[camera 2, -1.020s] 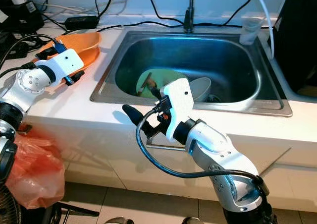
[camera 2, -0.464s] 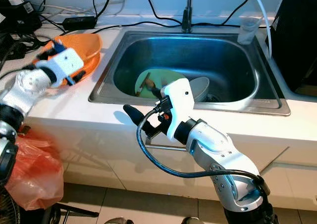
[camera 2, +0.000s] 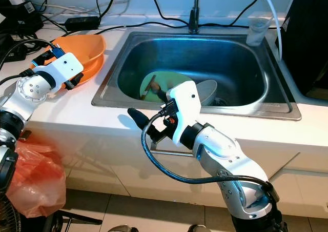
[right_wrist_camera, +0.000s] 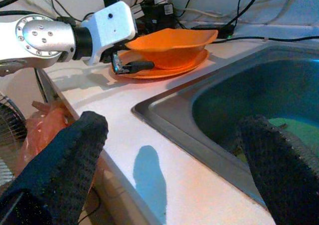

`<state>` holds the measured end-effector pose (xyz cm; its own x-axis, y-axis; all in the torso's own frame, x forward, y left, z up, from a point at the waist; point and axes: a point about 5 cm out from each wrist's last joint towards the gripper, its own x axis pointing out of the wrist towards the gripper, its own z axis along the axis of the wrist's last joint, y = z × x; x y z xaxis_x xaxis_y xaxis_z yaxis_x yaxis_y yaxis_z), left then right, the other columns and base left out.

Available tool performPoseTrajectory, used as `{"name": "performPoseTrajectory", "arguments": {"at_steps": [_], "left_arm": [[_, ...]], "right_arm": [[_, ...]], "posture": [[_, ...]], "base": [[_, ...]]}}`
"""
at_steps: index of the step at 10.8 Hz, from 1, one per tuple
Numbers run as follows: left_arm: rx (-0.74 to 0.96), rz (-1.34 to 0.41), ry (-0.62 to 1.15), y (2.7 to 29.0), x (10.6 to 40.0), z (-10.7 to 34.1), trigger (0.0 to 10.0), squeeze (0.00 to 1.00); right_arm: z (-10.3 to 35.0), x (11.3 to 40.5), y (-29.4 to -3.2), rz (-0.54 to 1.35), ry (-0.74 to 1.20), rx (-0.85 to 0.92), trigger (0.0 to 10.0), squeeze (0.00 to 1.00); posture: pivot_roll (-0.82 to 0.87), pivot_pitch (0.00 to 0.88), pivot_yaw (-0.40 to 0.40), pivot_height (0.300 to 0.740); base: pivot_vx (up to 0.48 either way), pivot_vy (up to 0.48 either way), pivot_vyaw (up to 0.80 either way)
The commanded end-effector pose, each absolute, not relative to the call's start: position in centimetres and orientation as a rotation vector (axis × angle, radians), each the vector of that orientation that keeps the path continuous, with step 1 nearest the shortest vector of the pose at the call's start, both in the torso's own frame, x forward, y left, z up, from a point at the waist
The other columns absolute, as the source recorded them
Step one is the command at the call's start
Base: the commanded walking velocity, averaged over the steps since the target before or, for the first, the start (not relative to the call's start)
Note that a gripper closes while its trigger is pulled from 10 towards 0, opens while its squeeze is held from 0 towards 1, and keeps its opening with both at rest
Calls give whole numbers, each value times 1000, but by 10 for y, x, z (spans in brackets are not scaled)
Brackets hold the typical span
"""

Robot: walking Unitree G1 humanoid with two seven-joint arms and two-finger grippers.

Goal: Kitchen organization

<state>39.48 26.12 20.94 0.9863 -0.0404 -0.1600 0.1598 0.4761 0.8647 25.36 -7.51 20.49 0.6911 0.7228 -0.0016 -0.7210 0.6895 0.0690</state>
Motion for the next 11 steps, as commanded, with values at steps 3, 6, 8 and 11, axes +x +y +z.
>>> {"name": "performPoseTrajectory", "arguments": {"at_steps": [3, 6, 8, 11], "left_arm": [[1110, -96, 149, 262, 398, 216, 10000, 0], [1068, -92, 119, 253, 401, 217, 10000, 0], [989, -80, 92, 249, 401, 215, 10000, 0], [971, -48, 132, 262, 394, 198, 10000, 0]], "right_arm": [[208, 250, -78, 779, 20, 71, 10000, 0], [208, 247, -81, 765, 20, 80, 10000, 0], [208, 249, -81, 771, 22, 75, 10000, 0], [210, 252, -80, 782, 19, 67, 10000, 0]], "posture": [[-33, 91, 109, 740], [-41, 90, 108, 740], [-34, 83, 96, 740], [-24, 75, 77, 740]], "base": [[0, 0, 0], [0, 0, 0], [0, 0, 0], [0, 0, 0]]}}
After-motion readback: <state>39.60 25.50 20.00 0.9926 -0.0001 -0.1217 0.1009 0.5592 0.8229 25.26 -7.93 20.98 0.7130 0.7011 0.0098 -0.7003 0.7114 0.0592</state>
